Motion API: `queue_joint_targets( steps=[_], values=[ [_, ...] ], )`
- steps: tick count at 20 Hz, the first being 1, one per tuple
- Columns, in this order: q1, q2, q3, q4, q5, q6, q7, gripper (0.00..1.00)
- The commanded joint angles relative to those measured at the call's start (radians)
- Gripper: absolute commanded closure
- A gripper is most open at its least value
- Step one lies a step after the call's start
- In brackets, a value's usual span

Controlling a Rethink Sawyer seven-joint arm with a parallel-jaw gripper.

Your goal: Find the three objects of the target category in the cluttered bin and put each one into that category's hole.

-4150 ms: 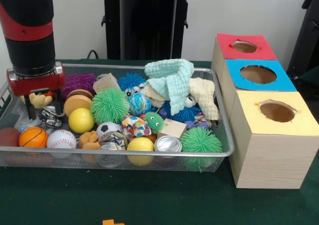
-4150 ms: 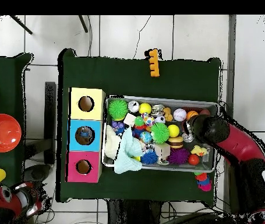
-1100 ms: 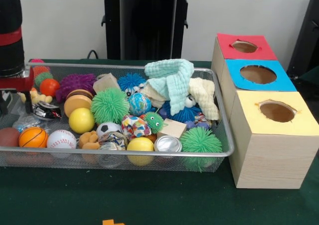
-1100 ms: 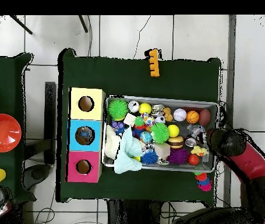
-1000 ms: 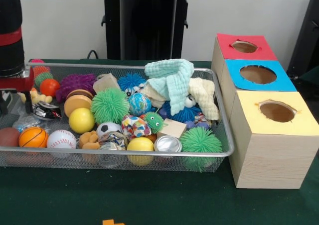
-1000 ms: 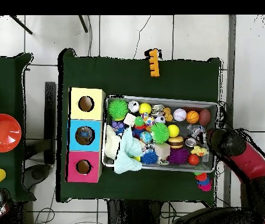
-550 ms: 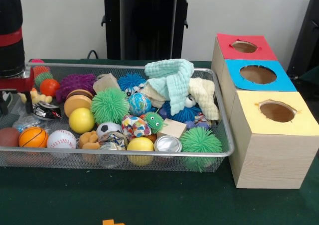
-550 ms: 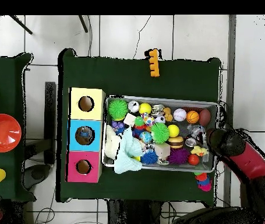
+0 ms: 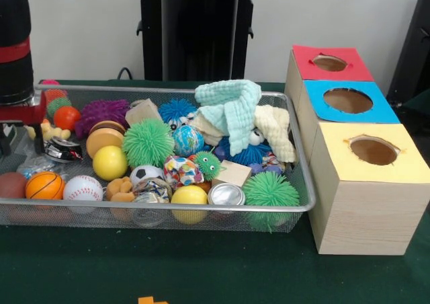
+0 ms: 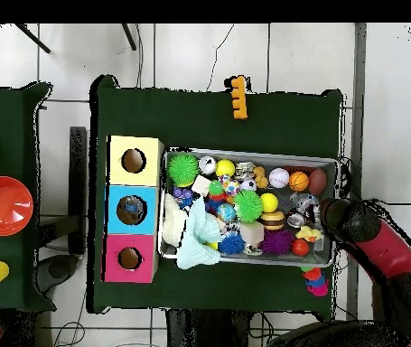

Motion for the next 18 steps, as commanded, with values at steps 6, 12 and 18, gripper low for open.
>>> queue_joint_targets(
  steps=[6,12,18],
  values=[
    [0.060,0.039,0.045,0.185,0.052,-0.169,0.373,0.00],
    [0.047,0.038,0.062,0.228,0.053,-0.223,0.387,0.00],
    [0.043,0.029,0.059,0.255,0.053,-0.224,0.401,0.00]
  ],
)
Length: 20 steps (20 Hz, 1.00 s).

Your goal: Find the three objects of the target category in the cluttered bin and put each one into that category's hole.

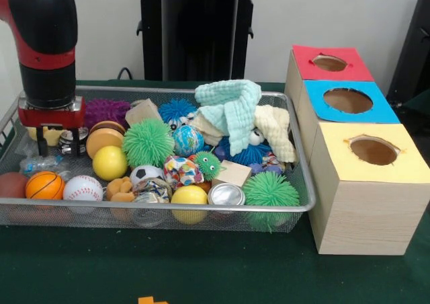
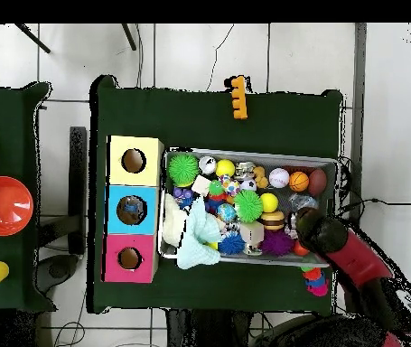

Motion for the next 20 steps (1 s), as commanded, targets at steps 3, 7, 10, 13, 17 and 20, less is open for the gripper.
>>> queue_joint_targets(
  steps=[3,7,10,13,17,20],
  values=[
    [-0.005,0.032,0.064,0.094,0.045,-0.027,0.299,0.00],
    [-0.006,0.024,0.060,0.088,0.046,-0.011,0.296,0.00],
    [-0.007,0.025,0.057,0.079,0.048,-0.005,0.292,0.00],
    [0.001,0.021,0.051,0.061,0.051,0.014,0.285,0.00],
    [0.016,0.025,0.041,0.018,0.059,0.056,0.271,0.00],
    [0.021,0.034,0.033,-0.009,0.073,0.077,0.271,0.00]
  ],
)
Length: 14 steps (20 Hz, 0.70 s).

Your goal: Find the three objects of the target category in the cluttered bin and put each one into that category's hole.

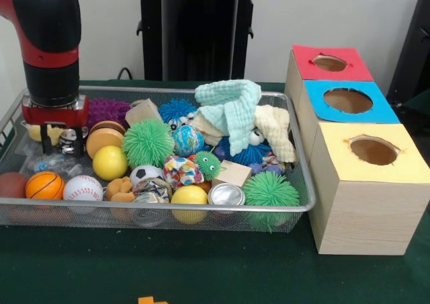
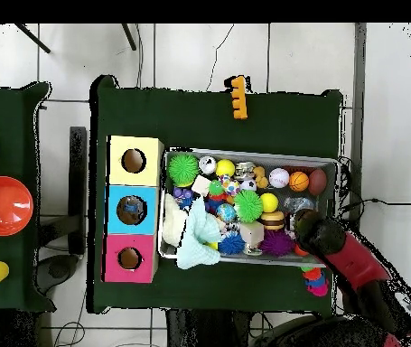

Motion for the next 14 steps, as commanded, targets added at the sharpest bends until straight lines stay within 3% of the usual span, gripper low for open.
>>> queue_joint_targets(
  steps=[1,4,5,14],
  values=[
    [0.019,0.040,0.034,-0.031,0.055,0.086,0.248,0.00],
    [0.007,0.037,0.043,-0.017,0.040,0.047,0.232,0.00],
    [0.008,0.036,0.040,-0.015,0.040,0.045,0.234,1.00],
    [0.018,0.032,0.035,-0.004,0.066,0.064,0.256,1.00]
  ],
)
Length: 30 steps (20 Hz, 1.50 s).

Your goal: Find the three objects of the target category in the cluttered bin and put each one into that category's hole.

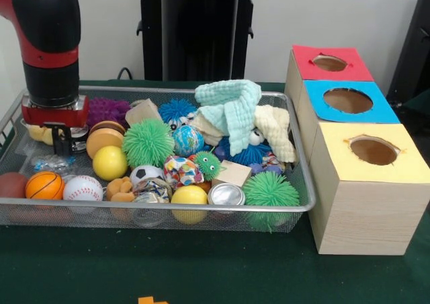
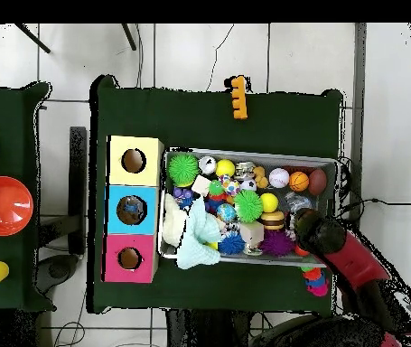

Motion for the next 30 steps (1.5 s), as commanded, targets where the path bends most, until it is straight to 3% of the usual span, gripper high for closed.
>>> queue_joint_targets(
  steps=[1,7,11,24,25,30],
  values=[
    [0.015,0.032,0.037,-0.003,0.051,0.065,0.255,1.00],
    [0.028,0.034,0.028,0.002,0.045,0.047,0.257,1.00],
    [0.009,0.034,0.067,0.018,0.048,0.034,0.253,1.00],
    [0.054,0.054,0.050,-0.070,0.043,0.129,0.204,1.00],
    [0.055,0.057,0.045,-0.075,0.037,0.127,0.200,0.00],
    [0.075,0.060,0.016,-0.090,0.050,0.162,0.220,0.00]
  ],
)
